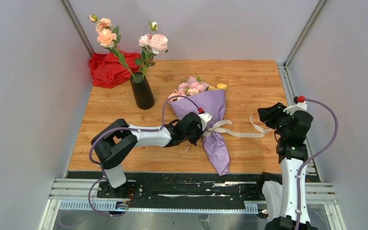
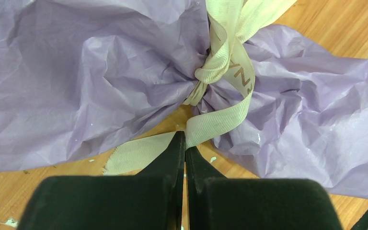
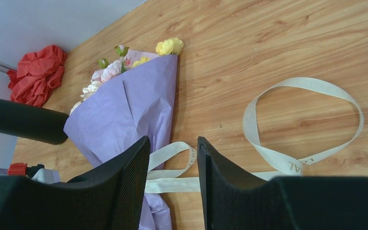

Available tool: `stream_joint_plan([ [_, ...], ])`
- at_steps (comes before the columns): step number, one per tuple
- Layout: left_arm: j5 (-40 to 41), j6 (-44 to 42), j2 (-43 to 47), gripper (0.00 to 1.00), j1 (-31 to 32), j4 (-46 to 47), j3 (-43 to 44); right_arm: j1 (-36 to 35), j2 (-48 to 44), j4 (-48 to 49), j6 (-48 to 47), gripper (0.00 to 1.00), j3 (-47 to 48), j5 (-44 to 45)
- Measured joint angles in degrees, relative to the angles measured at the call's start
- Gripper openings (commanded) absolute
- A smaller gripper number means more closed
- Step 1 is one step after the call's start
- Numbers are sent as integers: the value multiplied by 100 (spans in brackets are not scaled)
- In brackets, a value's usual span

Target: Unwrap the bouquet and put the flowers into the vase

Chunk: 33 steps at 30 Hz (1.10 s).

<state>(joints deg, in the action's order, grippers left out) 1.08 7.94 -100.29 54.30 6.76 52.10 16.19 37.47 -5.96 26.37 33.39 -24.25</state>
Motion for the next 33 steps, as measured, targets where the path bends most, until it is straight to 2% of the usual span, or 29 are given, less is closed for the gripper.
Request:
stream_joint_plan([
  [5,90,184,466,0,2,-42,-234,-2,240,254,68,46,-160,-251],
  [10,459,428,1532,0,7,-540,-369,-116,494,306,61,50,-278,-343],
  [12,730,531,2332,0,7,-835,-365,-232,579,326,55,52,-280,-341],
  [14,973,603,2739,0,9,-1102,-354,-389,664,354,37,52,-280,-315],
  [26,2785,1222,5036,0,9,-3604,-203,-2328,1773,409,-299,53,101,243],
  [33,3657,1554,6282,0,11,-4837,323,-3119,2522,551,-400,53,337,619],
])
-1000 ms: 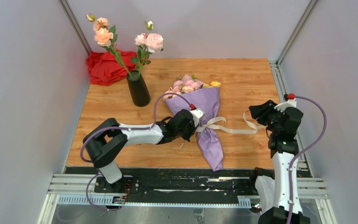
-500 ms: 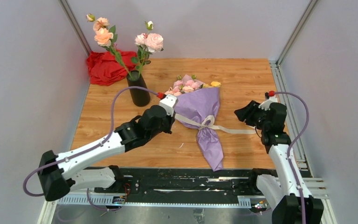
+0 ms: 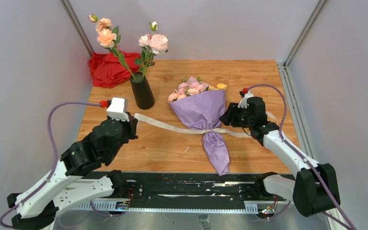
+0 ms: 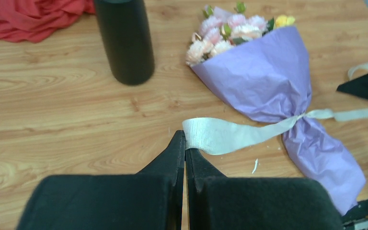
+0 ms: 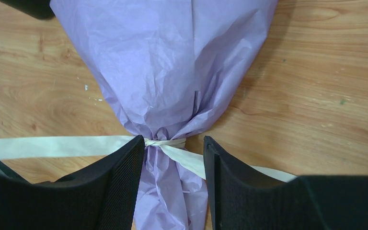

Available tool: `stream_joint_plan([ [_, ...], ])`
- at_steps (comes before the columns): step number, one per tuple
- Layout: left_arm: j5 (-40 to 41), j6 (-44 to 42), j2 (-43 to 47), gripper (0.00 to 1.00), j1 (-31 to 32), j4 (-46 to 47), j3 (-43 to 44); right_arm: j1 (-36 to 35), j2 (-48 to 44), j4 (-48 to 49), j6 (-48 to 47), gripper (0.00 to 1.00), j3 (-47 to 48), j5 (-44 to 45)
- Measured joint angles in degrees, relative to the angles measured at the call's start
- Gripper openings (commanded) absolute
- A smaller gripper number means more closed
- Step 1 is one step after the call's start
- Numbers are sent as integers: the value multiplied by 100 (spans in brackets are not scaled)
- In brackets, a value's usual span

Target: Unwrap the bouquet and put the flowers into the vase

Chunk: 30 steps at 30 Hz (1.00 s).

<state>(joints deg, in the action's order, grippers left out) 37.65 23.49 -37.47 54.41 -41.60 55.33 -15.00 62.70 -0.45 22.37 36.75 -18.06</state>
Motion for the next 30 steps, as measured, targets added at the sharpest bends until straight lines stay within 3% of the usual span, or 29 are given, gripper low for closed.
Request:
stream_joint_plan([
  [3,295,85,297,13,0,-299,251,-328,413,72,-66,52,111,184],
  [5,411,133,326,37,0,-439,284,-597,767,94,-116,51,271,302],
  [8,450,251,278,83,0,-564,208,-1049,1285,79,-197,54,601,503],
  [10,444,219,256,99,2,-568,127,-1364,1602,42,-264,61,844,634],
  [14,304,297,245,100,4,-461,-122,-1742,2159,-85,-417,62,1261,911],
  [18,101,313,240,100,4,-306,-365,-1823,2675,-168,-509,20,1545,1191],
  [21,-9,319,236,100,4,-197,-455,-1821,2887,-219,-544,0,1626,1366],
  [30,-315,337,55,100,4,133,-680,-1777,3661,-376,-398,0,2546,1499],
])
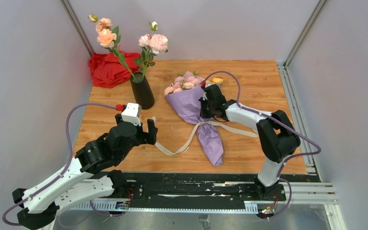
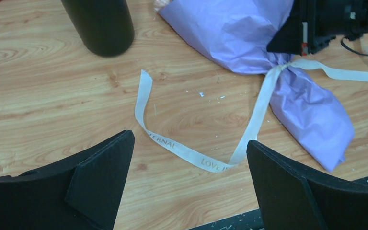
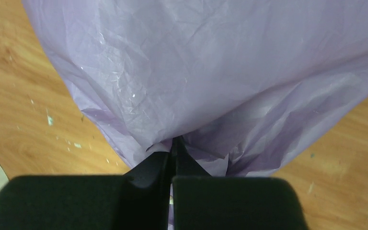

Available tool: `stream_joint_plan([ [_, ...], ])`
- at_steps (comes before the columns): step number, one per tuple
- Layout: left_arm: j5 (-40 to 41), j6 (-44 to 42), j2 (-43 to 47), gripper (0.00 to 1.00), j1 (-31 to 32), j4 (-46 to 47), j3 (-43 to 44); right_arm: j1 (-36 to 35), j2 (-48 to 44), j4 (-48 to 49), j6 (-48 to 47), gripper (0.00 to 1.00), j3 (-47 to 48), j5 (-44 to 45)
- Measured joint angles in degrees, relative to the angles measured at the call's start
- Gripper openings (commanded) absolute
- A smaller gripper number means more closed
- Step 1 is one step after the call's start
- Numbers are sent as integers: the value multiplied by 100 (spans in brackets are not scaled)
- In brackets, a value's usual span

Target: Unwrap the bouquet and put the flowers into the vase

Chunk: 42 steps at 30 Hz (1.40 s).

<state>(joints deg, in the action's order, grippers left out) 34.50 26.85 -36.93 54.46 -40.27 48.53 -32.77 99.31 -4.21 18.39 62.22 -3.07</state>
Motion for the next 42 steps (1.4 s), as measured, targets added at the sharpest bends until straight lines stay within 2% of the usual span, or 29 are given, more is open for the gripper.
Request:
stream_joint_plan([
  [5,-98,0,-57,100,0,127,-79,85,599,-17,142,2,750,-59],
  [9,-120,-2,-59,100,0,332,-280,94,831,9,186,28,1056,-192],
  [13,-186,-2,-133,100,0,601,-599,92,570,146,133,38,767,-227],
  [21,-765,20,-894,100,0,1521,-815,94,-389,79,-175,39,55,37],
  [27,-1060,90,-1248,100,0,2002,-914,94,-400,55,-291,36,-184,52],
  [42,-957,101,-1104,100,0,2092,-1215,-42,-153,101,-289,29,-273,-72],
])
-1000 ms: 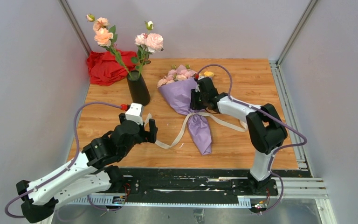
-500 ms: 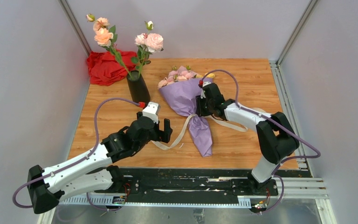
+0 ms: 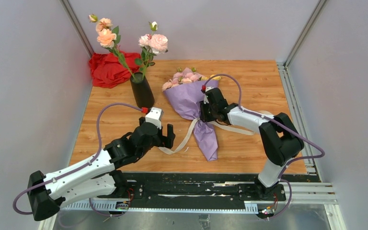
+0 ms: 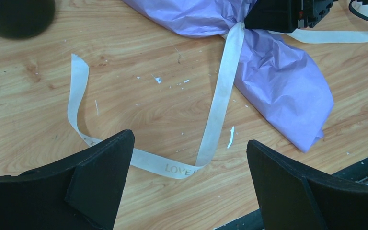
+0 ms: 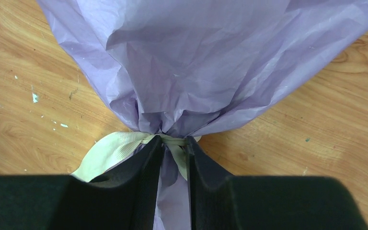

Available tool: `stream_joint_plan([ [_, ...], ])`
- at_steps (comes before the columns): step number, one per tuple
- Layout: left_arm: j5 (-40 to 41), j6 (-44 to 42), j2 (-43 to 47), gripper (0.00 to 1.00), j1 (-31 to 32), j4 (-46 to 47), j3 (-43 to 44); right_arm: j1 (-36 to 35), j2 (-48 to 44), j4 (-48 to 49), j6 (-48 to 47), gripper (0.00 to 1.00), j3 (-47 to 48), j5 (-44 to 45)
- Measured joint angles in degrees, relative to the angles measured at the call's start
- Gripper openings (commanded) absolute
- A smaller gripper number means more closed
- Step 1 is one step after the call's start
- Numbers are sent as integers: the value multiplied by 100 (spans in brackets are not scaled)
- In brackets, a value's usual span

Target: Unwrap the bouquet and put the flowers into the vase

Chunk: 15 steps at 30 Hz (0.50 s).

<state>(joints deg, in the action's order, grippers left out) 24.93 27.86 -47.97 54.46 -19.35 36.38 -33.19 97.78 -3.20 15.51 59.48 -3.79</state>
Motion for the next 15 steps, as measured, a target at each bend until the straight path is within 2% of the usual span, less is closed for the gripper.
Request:
stream_joint_plan([
  [3,24,0,-4,100,0,2,-42,-39,15,42,4,26,0,-13],
  [8,37,2,-37,100,0,4,-61,-118,98,116,20,1,0,-11],
  [15,94,4,-42,100,0,9,-140,-122,7,140,57,0,-39,24],
])
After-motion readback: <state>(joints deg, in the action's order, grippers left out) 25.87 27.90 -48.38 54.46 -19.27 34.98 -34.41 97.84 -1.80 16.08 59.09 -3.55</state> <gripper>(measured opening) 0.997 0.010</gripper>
